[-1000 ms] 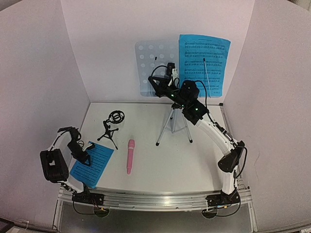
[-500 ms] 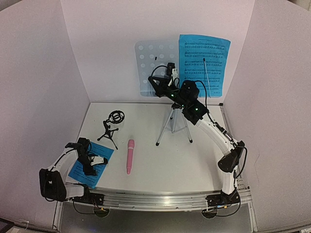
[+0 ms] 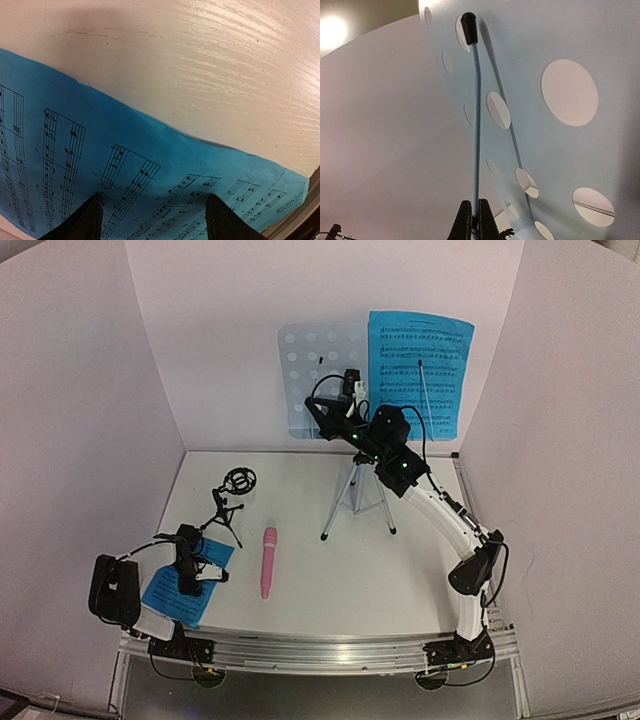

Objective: Pack up the instrument practice props

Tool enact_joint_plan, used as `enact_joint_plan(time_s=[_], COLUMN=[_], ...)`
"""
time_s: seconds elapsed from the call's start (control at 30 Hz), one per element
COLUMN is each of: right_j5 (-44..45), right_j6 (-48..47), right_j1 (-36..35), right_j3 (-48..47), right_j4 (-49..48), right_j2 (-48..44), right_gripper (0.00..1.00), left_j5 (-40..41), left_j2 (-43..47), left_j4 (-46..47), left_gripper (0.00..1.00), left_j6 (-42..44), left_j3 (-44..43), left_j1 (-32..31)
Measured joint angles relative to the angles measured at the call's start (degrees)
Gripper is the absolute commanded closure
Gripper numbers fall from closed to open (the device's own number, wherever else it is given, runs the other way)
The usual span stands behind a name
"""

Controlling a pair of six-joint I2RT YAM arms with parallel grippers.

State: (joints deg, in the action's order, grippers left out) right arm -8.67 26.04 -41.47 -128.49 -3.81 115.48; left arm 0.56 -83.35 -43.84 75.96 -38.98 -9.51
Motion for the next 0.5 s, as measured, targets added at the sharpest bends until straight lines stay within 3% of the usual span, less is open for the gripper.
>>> enact_joint_plan(time_s=[0.3, 0.5], right_j5=[0.0, 0.0], right_j6=[0.0, 0.0], right_j1=[0.0, 0.0], right_j3=[0.0, 0.0], right_j4=[0.0, 0.0], right_j2=[0.0, 0.0], right_gripper=[1.0, 1.0], left_j5=[0.2, -1.2], left_j2=[-7.5, -8.1], left_j4=[-1.2, -1.1], left_gripper=[0.34, 0.32], left_j6=[-18.9, -24.1], left_j3=[-7.2, -8.0], left_j1=[-2.8, -3.1])
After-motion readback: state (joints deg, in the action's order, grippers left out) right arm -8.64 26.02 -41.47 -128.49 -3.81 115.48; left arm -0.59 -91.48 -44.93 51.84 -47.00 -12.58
